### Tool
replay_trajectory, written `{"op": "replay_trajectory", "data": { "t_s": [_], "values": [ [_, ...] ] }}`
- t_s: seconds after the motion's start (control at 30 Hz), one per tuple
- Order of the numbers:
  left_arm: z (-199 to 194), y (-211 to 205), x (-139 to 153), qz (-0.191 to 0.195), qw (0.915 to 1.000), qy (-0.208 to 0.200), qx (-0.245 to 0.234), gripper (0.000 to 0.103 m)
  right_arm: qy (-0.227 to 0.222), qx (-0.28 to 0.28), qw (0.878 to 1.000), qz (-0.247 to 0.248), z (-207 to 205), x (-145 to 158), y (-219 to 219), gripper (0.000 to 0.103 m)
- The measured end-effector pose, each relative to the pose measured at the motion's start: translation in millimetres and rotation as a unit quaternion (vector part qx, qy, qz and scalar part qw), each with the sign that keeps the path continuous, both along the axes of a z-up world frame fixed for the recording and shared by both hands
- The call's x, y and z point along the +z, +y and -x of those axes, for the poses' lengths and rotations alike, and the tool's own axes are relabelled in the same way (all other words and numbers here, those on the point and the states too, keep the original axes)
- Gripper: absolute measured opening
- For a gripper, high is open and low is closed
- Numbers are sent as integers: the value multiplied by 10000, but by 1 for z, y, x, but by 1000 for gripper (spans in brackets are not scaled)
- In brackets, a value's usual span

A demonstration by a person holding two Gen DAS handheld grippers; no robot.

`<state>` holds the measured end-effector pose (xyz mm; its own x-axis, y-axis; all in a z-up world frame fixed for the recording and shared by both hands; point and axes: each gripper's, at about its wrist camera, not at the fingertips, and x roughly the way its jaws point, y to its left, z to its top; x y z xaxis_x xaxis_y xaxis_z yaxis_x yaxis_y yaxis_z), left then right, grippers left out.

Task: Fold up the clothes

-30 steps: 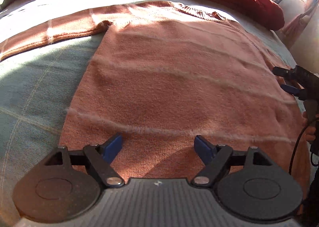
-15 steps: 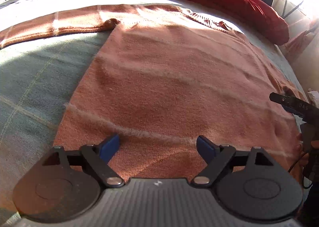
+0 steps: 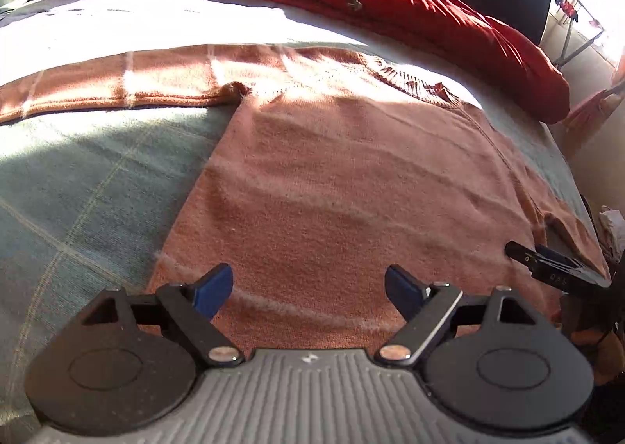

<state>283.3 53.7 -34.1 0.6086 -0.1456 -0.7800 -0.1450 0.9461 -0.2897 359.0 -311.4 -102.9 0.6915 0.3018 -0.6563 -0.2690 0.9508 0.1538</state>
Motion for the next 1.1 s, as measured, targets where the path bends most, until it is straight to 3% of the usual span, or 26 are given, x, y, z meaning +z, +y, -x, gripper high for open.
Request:
{"op": "replay_trajectory", "data": {
  "t_s": [0.13, 0.27, 0.33, 0.43, 0.87, 0.93, 1.1],
  "values": [
    [-38, -10, -3, 201, 9992, -128, -306, 85, -43, -16, 10000, 8, 1, 0, 1, 103],
    [-57, -8, -30, 456, 9986, 243, -93, 85, -54, -31, 10000, 34, 0, 0, 2, 103],
    [-53, -3, -43, 559, 9975, 436, 40, 85, -47, -43, 10000, 39, 0, 0, 2, 103],
    [-42, 4, -47, 777, 9967, 232, 95, 85, -11, -41, 9999, 99, -1, 1, 4, 103],
    [-34, 6, -52, 857, 9963, -47, 18, 88, 224, -1, 9994, 261, -8, 7, 7, 103],
    [-32, 5, -52, 860, 9962, -67, 78, 88, 371, 143, 9992, 98, -10, 16, 1, 103],
    [-30, -5, -46, 547, 9984, 25, 131, 88, 209, 248, 9909, -1307, -36, 49, -35, 103]
  ]
}}
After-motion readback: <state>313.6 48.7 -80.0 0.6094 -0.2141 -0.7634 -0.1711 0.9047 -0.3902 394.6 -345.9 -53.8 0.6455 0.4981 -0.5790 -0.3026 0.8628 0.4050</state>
